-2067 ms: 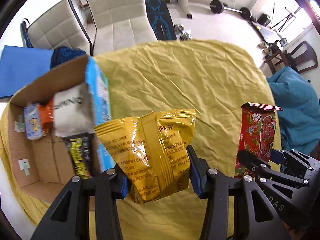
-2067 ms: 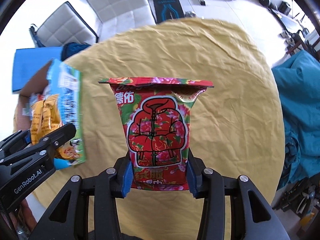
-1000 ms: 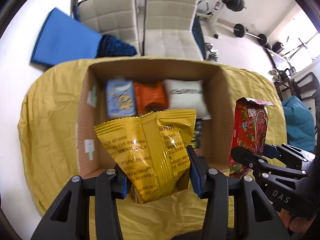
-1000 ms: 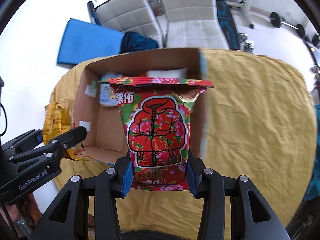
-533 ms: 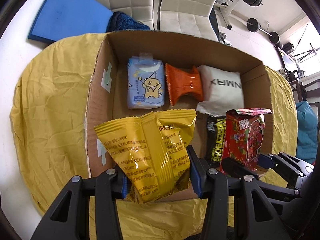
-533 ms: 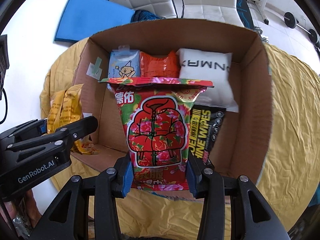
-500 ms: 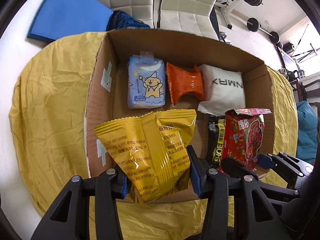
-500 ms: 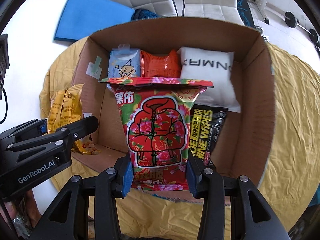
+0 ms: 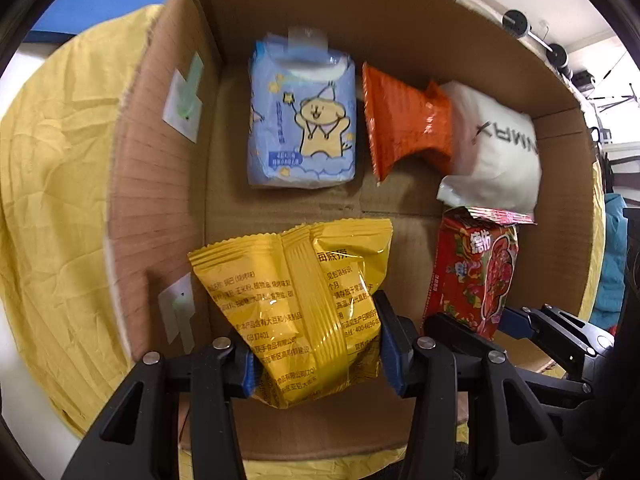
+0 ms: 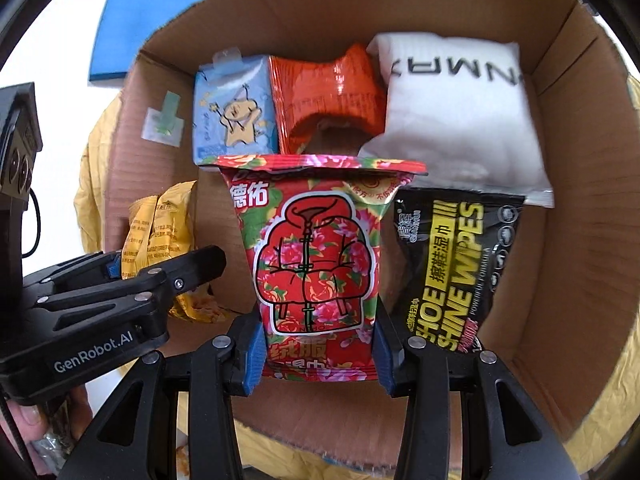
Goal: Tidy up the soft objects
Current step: 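Carry both bags over the box and lower them inside, then open both tools to release the bags in the box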
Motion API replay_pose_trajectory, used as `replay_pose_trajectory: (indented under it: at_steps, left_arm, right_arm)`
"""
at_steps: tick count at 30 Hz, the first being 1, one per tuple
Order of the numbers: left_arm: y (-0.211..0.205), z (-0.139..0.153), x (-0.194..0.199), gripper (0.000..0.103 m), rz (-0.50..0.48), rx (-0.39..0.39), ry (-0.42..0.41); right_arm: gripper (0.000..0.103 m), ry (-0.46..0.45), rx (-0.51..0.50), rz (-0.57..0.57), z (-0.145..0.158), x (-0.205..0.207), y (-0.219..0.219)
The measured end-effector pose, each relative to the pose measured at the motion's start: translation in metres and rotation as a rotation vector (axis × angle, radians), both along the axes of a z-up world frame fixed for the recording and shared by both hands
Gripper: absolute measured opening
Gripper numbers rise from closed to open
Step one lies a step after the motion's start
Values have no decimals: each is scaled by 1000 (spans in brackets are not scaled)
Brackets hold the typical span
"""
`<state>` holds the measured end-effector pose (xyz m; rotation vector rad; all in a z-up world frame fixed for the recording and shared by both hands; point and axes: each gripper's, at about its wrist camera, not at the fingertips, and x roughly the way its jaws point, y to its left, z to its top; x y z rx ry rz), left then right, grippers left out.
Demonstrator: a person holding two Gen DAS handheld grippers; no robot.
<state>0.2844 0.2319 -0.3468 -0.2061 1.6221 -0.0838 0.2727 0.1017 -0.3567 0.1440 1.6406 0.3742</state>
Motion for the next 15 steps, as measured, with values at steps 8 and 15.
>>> replay_pose_trajectory:
  at_steps: [8,15]
  left_arm:
    - [0,-28,5,45,-35,-13,77]
    - [8,-51,12,46,-46,-26,133]
  right_arm:
    - [47,78,14,3,-32,8,8]
    - [47,142,18,11,-59,21,14]
